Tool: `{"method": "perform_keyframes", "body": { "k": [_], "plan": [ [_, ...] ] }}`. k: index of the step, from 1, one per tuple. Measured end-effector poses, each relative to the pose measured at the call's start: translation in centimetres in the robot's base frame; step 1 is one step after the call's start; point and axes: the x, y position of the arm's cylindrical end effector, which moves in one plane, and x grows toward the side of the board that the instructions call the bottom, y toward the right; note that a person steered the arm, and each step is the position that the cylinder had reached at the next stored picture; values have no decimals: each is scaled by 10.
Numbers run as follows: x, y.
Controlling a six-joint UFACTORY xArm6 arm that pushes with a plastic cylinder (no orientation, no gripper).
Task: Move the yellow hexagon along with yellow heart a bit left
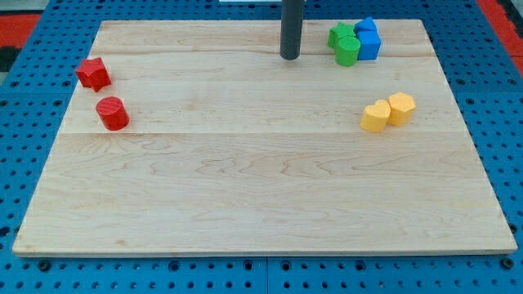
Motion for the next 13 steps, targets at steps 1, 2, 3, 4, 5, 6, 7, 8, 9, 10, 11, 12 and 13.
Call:
{"method": "perform_keyframes", "body": {
  "k": [1, 2, 3, 4, 5, 6, 7, 8, 9, 10, 11, 12, 13],
  "plan": [
    [23, 8],
    [34, 38],
    [34, 39],
    [35, 45],
    [38, 52],
    [38, 72],
    [43, 121],
    [56, 156],
    [56, 177],
    [71, 214],
    [96, 212],
    [131, 177],
    [145, 146]
  ]
}}
